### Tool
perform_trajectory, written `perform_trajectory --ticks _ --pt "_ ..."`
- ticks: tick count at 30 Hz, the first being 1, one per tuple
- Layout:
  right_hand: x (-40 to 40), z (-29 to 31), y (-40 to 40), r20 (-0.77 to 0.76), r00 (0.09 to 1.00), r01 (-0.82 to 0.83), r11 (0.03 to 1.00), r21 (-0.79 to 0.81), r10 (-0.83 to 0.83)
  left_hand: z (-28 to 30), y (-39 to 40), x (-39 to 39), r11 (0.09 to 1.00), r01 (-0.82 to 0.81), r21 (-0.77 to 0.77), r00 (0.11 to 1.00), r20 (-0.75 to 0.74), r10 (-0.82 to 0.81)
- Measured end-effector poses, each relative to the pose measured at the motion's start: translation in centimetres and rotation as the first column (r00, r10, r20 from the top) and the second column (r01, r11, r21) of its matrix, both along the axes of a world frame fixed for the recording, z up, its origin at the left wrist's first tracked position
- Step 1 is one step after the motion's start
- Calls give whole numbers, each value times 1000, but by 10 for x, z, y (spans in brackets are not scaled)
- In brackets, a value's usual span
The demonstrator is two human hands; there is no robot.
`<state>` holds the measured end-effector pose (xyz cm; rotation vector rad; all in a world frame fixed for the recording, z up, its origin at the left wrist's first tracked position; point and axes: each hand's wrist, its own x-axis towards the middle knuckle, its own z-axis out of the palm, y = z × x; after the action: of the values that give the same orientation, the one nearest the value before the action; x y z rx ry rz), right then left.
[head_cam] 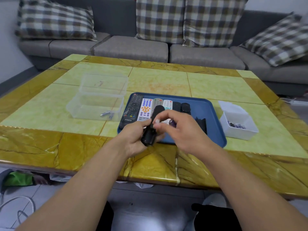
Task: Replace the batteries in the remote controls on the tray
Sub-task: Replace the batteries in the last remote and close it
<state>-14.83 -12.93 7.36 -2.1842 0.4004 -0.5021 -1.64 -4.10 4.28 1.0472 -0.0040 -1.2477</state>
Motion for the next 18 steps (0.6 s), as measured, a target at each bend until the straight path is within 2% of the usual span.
perform_trajectory --ticks 2,4,7,11,14,16,18 --pt "-7 2 -15 22 991 120 938 326 -135 -1 -8 -3 1000 -29 10 999 18 29" --pt "-14 0 -32 -25 955 258 790 556 -294 0 -9 -3 999 -43 11 999 22 42" --pt "-38 5 -73 -95 855 466 674 573 -511 1 -19 -10 999 -40 12 999 35 39" --pt "-63 16 -130 -185 784 608 674 419 -593 1 -26 -19 1000 -11 0 999 46 11" --pt "-75 17 -165 -354 732 662 731 165 -583 0 -32 -21 1000 -10 -2 999 48 10" --pt "-79 13 -183 -491 642 641 764 -77 -589 -3 -33 -19 1000 -9 -13 999 46 10" --pt "-78 9 -192 -594 545 587 776 -233 -591 -3 -32 -18 1000 -10 -19 999 42 11"
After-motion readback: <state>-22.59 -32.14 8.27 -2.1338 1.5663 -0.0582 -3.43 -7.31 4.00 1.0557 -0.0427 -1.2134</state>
